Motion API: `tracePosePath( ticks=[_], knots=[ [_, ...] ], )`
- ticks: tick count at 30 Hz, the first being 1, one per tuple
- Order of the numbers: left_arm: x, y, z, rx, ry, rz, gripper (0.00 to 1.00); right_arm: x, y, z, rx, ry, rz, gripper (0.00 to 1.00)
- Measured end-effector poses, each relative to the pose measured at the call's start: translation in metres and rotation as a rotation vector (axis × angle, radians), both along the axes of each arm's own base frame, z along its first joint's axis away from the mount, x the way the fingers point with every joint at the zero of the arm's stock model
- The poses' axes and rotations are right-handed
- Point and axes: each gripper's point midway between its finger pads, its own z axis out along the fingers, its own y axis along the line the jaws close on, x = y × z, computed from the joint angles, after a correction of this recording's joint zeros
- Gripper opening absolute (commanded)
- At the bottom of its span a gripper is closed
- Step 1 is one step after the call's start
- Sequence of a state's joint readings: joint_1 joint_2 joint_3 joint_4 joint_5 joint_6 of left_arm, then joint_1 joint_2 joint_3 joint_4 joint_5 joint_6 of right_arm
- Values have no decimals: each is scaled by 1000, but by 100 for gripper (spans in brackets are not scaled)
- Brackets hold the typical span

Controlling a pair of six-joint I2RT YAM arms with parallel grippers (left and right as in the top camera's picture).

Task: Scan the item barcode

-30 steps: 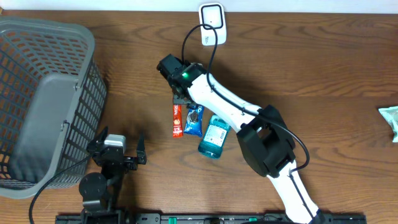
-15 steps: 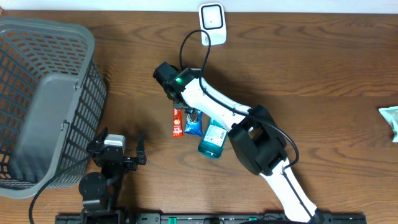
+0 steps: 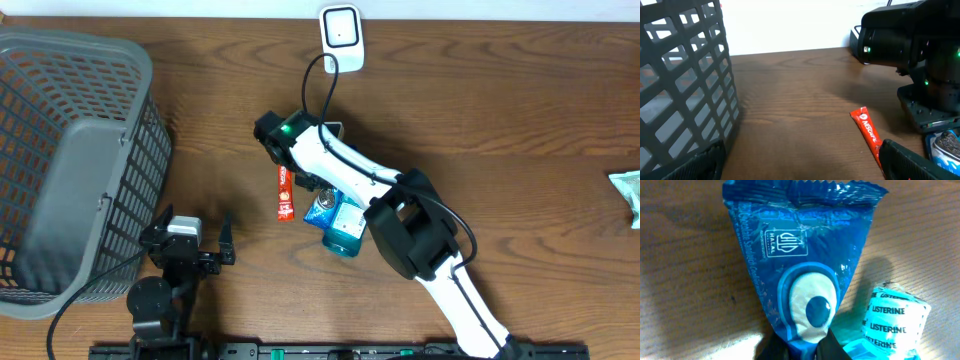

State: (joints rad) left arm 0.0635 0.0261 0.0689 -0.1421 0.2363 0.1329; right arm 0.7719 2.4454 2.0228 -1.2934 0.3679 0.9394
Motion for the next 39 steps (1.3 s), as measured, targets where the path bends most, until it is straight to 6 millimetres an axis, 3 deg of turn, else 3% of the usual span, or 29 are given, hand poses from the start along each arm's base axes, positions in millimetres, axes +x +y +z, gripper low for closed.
tracePosePath(
  ticks=[4,8,12,19,27,33,39],
  knots=[
    [0,0,0,0,0,0,98,0,13,4,137,119,44,1],
    [0,0,0,0,0,0,98,0,45,20,387,250,150,1],
    [0,0,0,0,0,0,98,-8,79,43,662,360,318,1],
    [0,0,0,0,0,0,98,-26,114,96,1171,478,611,1],
    [0,0,0,0,0,0,98,-13,106,144,1574,456,639,1],
    [0,0,0,0,0,0,98,-11,97,158,1745,486,557,1],
    [0,0,0,0,0,0,98,-15,97,163,1784,559,446,1]
  ],
)
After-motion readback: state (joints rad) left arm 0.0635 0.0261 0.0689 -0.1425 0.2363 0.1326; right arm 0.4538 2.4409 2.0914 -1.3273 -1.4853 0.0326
